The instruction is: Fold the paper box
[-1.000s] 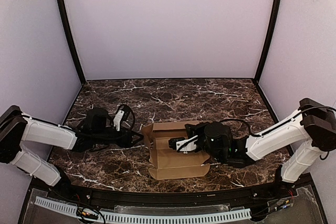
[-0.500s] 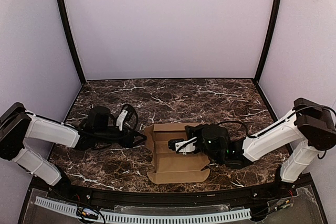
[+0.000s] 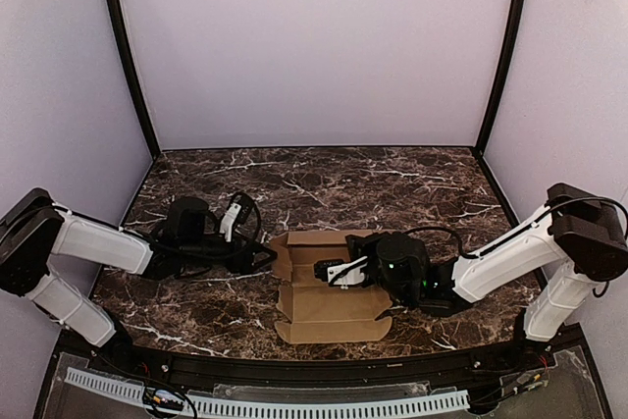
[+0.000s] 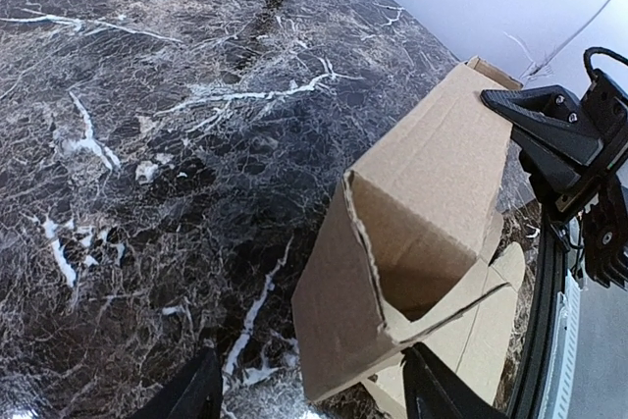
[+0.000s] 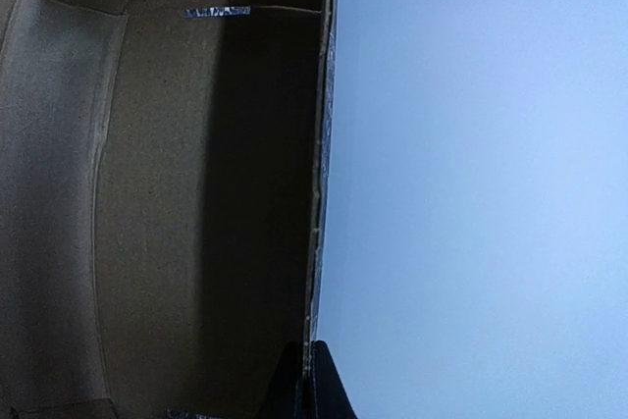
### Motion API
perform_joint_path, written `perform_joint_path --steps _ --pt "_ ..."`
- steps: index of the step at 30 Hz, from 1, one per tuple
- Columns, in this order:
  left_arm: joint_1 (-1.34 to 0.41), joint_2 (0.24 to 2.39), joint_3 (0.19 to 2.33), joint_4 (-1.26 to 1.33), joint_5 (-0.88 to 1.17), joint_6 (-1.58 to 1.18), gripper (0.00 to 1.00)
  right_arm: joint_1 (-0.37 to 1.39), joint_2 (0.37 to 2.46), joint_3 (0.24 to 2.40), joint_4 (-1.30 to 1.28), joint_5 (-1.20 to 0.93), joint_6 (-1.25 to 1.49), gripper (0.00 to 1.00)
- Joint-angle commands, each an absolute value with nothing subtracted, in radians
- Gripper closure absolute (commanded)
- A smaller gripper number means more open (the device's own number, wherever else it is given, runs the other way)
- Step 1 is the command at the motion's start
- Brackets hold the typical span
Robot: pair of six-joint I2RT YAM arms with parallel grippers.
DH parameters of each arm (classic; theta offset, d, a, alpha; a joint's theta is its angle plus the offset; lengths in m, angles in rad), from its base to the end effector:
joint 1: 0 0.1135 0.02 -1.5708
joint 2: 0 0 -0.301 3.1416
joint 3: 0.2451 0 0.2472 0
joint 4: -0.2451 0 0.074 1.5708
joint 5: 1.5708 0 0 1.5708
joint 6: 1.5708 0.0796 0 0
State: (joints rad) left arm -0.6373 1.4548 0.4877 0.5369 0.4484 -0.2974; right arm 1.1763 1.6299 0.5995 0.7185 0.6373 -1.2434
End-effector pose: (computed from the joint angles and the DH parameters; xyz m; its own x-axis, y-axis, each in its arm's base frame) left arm 0.2231 -0.2081 0.1883 -0.5704 0.0937 -0.8160 0.7172 0.5410 -0.4392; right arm 0.1759 0.2993 0.1969 0.4585 -0.8786 -0.1332 -0.2803 -0.0008 -0.9599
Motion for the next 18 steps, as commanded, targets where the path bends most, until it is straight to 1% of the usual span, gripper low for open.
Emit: perform_joint_path --steps 1,10,18 --pt "-0.635 1.473 0.521 0.555 0.454 -0.287 0.37 1.19 1.645 0.608 0.749 0.646 -1.225 1.0" --pt "-0.641 1.469 0.513 0.557 0.465 -0.29 0.38 1.195 1.652 0.607 0.748 0.668 -1.212 1.0" --pt "-0.67 1.43 0.468 0.54 0.466 -0.276 0.38 1.218 1.715 0.589 0.903 0.745 -1.275 1.0"
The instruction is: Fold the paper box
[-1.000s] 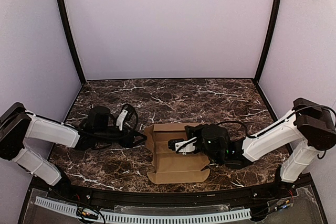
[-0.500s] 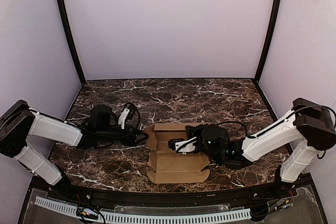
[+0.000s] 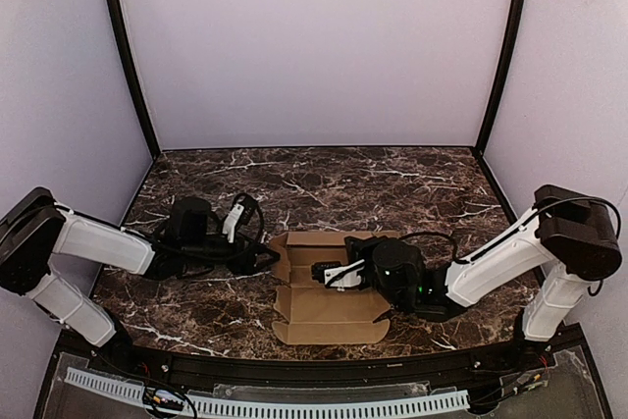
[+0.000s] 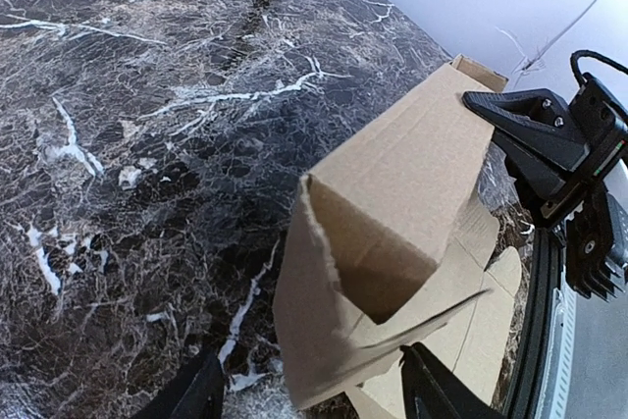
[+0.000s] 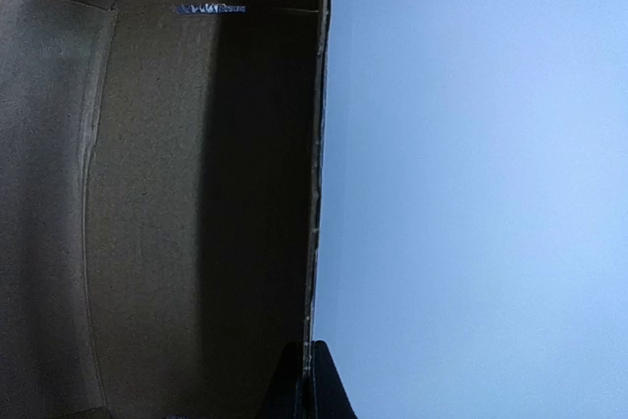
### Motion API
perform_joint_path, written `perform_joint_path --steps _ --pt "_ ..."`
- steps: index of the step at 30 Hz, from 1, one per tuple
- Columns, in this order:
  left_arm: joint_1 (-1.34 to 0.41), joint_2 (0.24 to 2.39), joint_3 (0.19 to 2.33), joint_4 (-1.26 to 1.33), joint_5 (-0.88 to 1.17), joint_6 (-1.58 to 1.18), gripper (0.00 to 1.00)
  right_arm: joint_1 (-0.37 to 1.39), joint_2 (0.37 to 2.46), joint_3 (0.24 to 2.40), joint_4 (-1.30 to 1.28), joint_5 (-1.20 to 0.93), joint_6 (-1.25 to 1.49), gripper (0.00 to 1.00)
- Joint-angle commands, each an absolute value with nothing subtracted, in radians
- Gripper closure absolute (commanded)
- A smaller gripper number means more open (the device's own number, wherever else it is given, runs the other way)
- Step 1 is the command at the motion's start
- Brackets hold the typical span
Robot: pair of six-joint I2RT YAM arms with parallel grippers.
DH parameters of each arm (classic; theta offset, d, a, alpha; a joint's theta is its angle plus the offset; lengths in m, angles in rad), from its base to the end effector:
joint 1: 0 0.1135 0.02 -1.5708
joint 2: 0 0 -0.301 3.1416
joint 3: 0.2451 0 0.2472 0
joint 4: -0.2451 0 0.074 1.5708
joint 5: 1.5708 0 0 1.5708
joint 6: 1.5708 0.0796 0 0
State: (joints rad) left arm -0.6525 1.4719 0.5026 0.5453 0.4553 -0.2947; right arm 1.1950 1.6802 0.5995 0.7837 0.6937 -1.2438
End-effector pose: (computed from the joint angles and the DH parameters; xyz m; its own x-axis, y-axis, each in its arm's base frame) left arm 0.2235 -0.2149 0.1894 -0.5637 0.1024 -0.8196 0.7316 0.5225 -0.4378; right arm 0.1750 0.3050 0.1898 0.4303 -0.8933 -0.1299 -0.2594 0.0155 -0.9657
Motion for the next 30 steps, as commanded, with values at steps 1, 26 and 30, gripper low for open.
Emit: perform_joint_path --steps 1,26,30 --pt "-0.672 1.427 0.465 0.534 0.466 -0.271 0.38 1.222 1.72 0.584 0.93 0.754 -1.286 1.0" --pt "-0.692 1.394 0.45 0.488 0.435 -0.216 0.44 1.297 1.813 0.554 1.113 0.833 -1.388 1.0" --pt "-0.694 1.409 0.458 0.498 0.439 -0.216 0.46 1.304 1.821 0.556 1.117 0.839 -1.384 1.0"
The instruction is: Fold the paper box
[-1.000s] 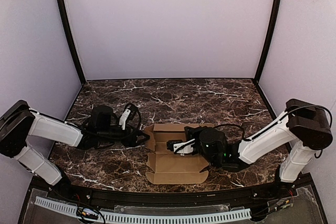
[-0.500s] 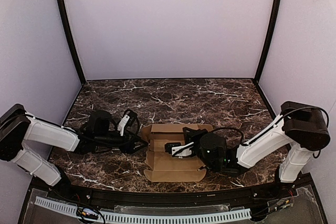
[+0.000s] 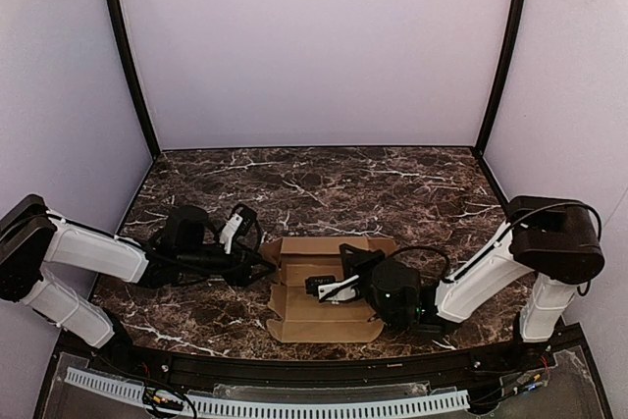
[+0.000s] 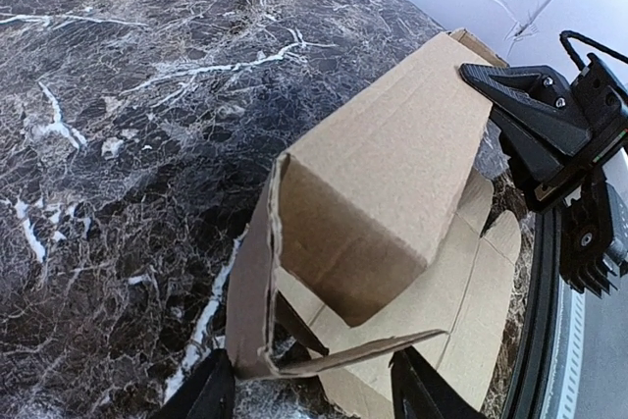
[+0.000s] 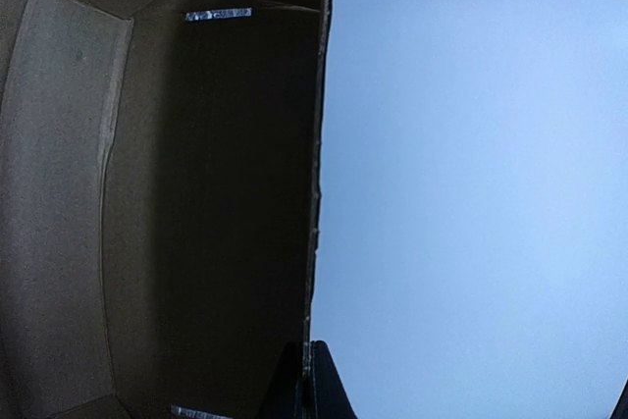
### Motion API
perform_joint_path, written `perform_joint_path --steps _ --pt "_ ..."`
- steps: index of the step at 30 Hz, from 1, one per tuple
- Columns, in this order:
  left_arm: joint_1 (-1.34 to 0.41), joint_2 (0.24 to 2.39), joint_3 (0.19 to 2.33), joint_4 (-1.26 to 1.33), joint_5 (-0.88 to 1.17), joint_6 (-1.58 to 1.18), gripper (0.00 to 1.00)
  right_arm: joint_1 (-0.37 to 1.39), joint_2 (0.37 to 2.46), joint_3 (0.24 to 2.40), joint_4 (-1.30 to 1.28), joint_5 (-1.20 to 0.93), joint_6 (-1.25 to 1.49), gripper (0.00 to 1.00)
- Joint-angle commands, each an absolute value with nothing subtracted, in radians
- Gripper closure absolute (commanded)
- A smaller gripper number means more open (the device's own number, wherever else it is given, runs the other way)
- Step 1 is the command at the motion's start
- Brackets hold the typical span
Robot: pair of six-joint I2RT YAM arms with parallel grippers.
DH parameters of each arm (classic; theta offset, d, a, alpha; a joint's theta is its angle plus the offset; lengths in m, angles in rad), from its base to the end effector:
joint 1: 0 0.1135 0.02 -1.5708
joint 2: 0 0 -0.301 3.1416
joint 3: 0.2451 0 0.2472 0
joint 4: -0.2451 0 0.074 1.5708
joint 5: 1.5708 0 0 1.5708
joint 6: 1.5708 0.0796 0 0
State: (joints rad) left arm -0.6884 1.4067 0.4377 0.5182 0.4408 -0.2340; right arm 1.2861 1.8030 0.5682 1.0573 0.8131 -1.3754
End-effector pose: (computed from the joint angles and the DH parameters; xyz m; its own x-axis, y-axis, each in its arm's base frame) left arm 0.2004 -0.2088 0.1831 -0.5293 0.1639 -0.8325 0.7694 0.5062 -0.3895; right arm 0.1543 0.3213 0.1771 0.4404 -0.8954 -0.0653 -0.1377 0.0045 -0.9905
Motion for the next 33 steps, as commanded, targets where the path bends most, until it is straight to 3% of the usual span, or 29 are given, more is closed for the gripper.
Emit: perform_joint_path --steps 1,9,33 --pt "-0.697 1.413 0.462 0.501 0.441 -0.216 0.46 1.306 1.822 0.559 1.118 0.84 -1.384 1.0" --pt "-0.748 1.465 0.497 0.506 0.42 -0.214 0.53 1.309 1.848 0.576 1.131 0.86 -1.381 1.0" --pt "-0.852 1.544 0.529 0.595 0.133 -0.291 0.56 1.331 1.87 0.609 1.123 0.933 -1.334 1.0"
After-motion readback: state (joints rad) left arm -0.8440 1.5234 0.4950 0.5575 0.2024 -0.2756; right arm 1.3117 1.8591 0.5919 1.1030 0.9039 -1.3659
